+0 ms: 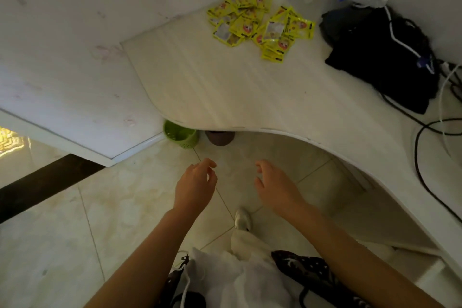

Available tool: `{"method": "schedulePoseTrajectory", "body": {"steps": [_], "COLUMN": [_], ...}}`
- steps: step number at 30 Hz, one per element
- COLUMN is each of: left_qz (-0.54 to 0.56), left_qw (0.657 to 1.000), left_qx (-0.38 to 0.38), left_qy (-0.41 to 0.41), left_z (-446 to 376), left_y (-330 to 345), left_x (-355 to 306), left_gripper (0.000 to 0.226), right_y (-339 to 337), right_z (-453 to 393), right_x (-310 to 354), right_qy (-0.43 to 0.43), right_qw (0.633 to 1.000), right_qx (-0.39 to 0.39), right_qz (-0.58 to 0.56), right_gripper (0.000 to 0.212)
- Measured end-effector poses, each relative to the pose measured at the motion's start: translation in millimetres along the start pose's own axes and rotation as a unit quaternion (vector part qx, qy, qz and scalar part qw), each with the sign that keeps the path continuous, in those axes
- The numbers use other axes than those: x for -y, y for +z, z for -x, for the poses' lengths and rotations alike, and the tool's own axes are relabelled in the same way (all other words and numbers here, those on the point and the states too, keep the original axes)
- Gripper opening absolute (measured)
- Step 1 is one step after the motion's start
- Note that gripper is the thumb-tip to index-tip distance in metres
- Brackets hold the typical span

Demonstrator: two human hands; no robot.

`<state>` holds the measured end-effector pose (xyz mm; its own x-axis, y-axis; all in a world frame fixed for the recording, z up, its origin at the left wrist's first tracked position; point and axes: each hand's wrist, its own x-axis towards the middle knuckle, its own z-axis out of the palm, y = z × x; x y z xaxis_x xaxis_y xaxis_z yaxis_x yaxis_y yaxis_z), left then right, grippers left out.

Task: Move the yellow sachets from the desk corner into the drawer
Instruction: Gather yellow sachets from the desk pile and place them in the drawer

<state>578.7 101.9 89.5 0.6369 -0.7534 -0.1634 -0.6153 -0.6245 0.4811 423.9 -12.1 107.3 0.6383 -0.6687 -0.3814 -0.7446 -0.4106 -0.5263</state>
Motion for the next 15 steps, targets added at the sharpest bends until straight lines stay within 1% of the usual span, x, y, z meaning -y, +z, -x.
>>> {"method": "schedulePoseTrajectory", "body": {"steps": [4,10,15], "left_qz": [0.003,0.012,0.02], "left_qw": [1.0,1.0,0.999], "left_qx": [-0.008,-0.001,0.028], "left_qy": [-0.013,0.001,0.023], "left_z": [-48.3,-115.8,-180.7], "left_y": [-8.0,-18.2,-26.0], "left_x": [-8.6,-12.4,-8.0], "left_gripper": [0.022,0.021,0.02], "right_y": [-24.1,-53.9,-68.0], "right_z": [-48.4,-115.1,-169.0], "right_x": [10.5,25.0,37.5], "right_qy": [-0.01,-0.024,0.0], "right_qw": [1.0,1.0,1.0], "right_qx": [0.004,-0.01,-0.019], "right_qz": [-0.008,-0.001,0.007], "right_gripper": [0.039,0.041,0.04]}}
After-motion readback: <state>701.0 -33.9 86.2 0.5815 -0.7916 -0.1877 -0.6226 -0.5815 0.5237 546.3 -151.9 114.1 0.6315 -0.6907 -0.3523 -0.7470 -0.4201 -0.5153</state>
